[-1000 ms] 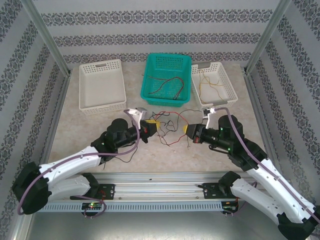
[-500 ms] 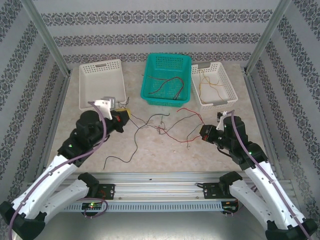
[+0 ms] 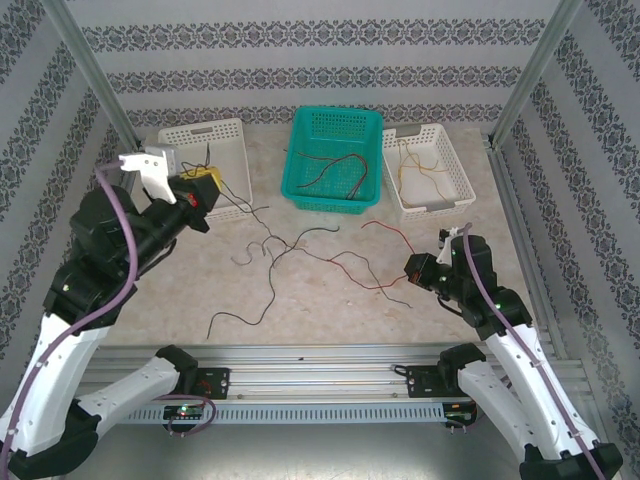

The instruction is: Untangle the cables

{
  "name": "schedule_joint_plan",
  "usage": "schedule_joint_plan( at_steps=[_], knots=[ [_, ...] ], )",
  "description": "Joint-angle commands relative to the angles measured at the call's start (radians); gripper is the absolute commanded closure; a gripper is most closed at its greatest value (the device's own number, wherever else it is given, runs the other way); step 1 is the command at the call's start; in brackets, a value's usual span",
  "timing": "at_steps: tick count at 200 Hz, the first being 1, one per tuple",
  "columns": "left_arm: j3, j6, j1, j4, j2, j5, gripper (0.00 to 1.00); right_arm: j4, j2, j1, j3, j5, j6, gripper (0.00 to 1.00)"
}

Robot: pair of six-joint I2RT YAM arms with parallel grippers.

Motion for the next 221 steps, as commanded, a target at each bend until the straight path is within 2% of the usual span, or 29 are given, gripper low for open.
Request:
schedule_joint_plan(
  at_steps=[1, 61, 127, 195, 221],
  knots=[
    [0.079, 0.072, 0.011, -0.081, 0.037, -0.038, 1.0, 0.033, -0.007, -0.009, -0.029, -0.015, -0.013, 1.0],
    [0.266, 0.152, 0.012, -0.149, 0.098, -0.101, 1.0, 0.043, 0.012, -0.017, -0.096, 0.02, -0.05, 1.0],
    [0.474, 0.234, 0.012, -0.272, 0.167, -0.177, 1.0, 0.042, 0.008, -0.028, -0.167, 0.114, -0.081, 1.0],
    [0.485, 0.257, 0.012, -0.285, 0.17, -0.215, 1.0, 0.045, 0.015, -0.028, -0.167, 0.129, -0.077, 1.0],
    [0.461, 0.263, 0.012, -0.294, 0.178, -0.209, 1.0, 0.004, -0.032, -0.027, -0.053, 0.064, -0.065, 1.0]
  ],
)
